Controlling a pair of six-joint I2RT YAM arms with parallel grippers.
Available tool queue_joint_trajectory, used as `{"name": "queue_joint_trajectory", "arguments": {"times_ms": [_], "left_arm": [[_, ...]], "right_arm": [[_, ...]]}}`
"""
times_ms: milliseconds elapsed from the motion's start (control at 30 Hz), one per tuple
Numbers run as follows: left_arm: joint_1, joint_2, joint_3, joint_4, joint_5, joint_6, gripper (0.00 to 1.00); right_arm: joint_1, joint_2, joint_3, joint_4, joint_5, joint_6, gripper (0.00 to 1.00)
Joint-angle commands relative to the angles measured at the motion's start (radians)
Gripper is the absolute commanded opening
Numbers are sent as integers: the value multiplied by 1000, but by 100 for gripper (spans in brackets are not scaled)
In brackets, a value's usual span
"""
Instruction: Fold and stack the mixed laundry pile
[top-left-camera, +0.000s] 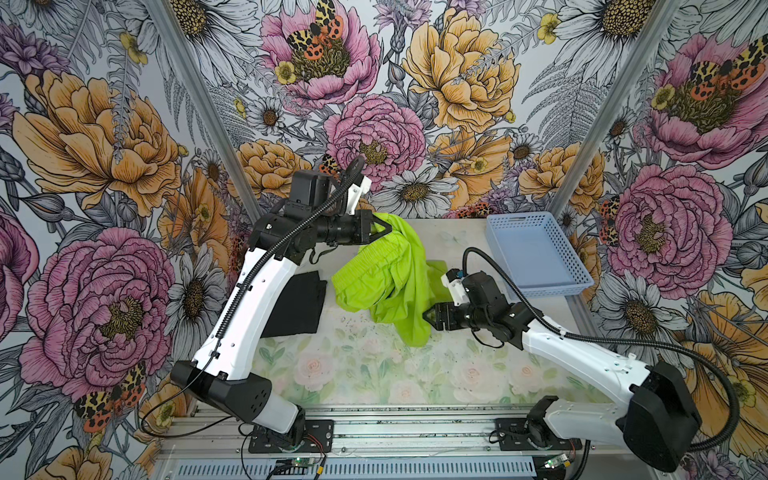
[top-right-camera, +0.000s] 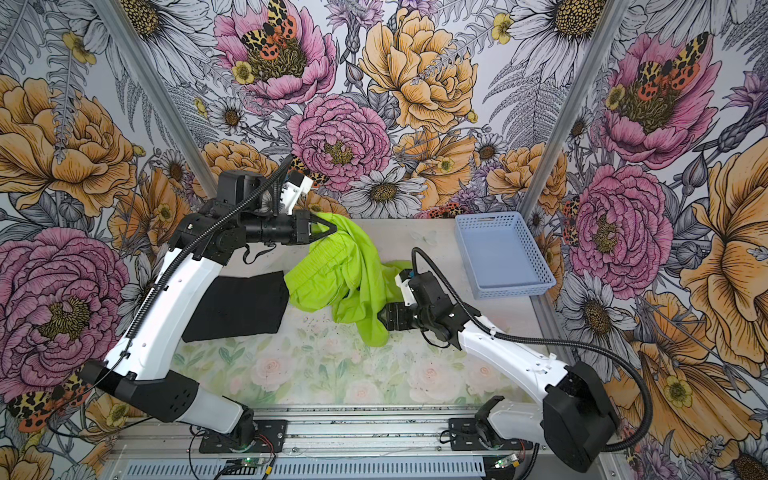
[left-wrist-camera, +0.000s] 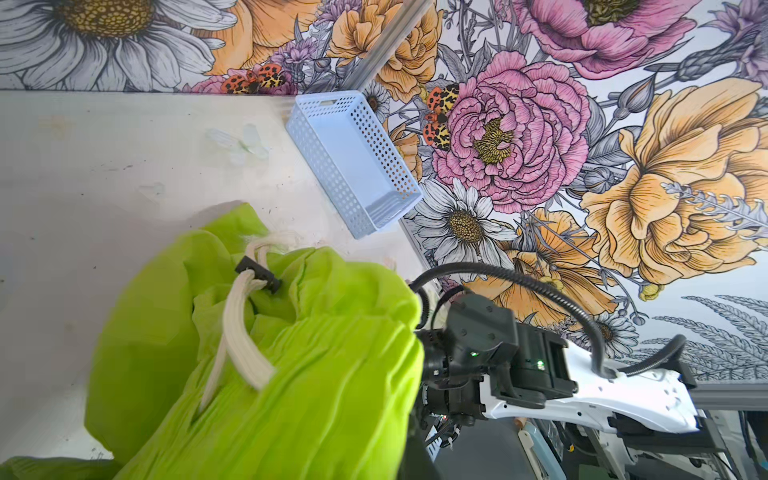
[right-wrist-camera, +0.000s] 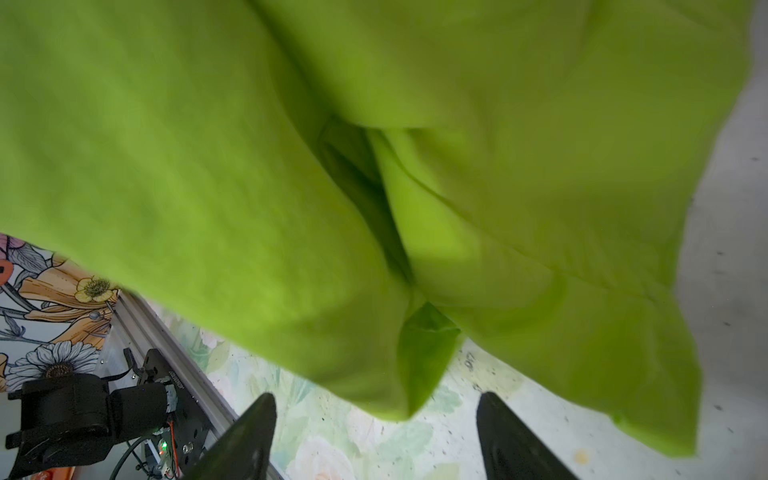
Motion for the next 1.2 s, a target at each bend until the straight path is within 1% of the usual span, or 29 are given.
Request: {"name": "queue_joint_trajectory", "arguments": {"times_ms": [0,67,100,133,167,200,233,267,367,433,500,633,700,767,867,900,933,967,1033,1100,1167], "left_arm": [[-27,24,89,32,0,-14,0],[-35,45,137,32,4,-18,0],[-39,58,162,33,9,-21,0],[-41,68,183,32,18,-23,0],[-43,75,198,32,24,-28,0],[-40,82,216,32,30,-30,0],[-39,84,223,32,32,-33,0],[-34,82,223,32,34,-33,0],[1,57,188,32,34,-41,0],[25,25,151,32,25,-45,0],[50,-9,110,33,22,-45,0],[127,-91,-15,32,21,-45,0],[174,-132,-97,32,26,-47,0],[217,-174,-194,32,18,-44,0],[262,-206,-356,39,24,-30,0],[267,-206,-407,46,28,-26,0],[271,-201,-453,56,32,-17,0],[271,-192,-487,61,31,-6,0],[281,-163,-547,68,16,23,0],[297,-138,-579,76,4,45,0],[316,-124,-599,88,2,52,0]], "right_arm": [[42,132,37,117,92,14,77],[39,194,56,108,162,0,67],[29,203,60,79,221,-7,55],[7,191,58,57,254,-12,39],[-24,166,52,38,261,-18,22],[-66,125,45,7,264,-26,10],[-112,72,39,-19,244,-50,4],[-153,21,43,-63,228,-83,0],[-267,-81,118,-244,168,-214,0],[-323,-116,201,-397,140,-315,0],[-372,-133,277,-507,115,-381,0],[-474,-120,399,-643,-57,-455,0],[-498,-91,443,-707,-100,-481,0],[-506,-51,472,-764,-72,-498,0],[-516,50,506,-779,50,-489,0],[-522,103,533,-778,68,-473,0],[-528,155,555,-769,65,-459,2],[-529,201,577,-758,67,-450,9],[-526,275,624,-747,111,-420,32],[-524,284,638,-739,146,-401,44],[-524,239,602,-712,159,-376,53]]}}
